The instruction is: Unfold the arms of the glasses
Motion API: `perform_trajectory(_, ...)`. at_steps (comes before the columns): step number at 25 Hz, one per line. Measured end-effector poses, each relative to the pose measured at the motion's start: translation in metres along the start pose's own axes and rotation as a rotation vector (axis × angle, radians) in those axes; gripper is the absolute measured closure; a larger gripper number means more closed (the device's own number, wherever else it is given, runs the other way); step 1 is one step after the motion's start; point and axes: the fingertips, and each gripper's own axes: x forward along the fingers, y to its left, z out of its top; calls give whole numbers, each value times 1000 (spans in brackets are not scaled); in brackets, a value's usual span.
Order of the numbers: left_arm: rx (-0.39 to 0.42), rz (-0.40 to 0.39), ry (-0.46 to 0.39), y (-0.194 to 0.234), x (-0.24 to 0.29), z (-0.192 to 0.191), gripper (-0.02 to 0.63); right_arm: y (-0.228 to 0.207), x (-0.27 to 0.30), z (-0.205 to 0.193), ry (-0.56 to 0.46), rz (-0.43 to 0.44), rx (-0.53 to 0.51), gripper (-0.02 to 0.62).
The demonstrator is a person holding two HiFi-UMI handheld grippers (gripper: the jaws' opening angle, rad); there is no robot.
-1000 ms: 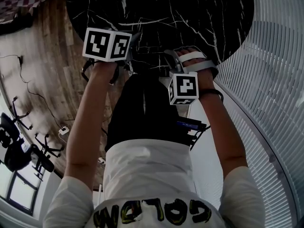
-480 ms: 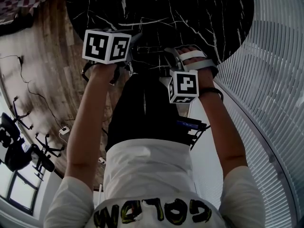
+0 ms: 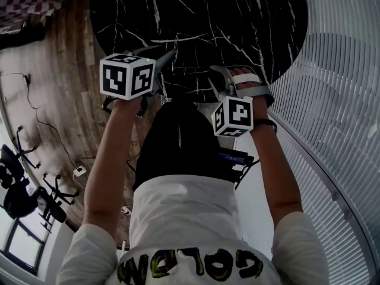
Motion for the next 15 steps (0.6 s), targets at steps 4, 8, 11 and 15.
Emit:
perform_trajectory(4,45,-8,-88,-31,-30,2,526,-25,-37,-2,-67,-83,209,542)
perform_trajectory(8,92,-43,-170,-74,-68,3,565,-41,-84,11,-167,-138,418,575)
perform_trajectory(11,105,-53,-222,-103,-96,1,583,-41,-115,24,-235,-165,535,590)
perform_trajectory(15,158,-60,-305,-137,-130,10,604,-51,-160,48,-376,-208,679,592)
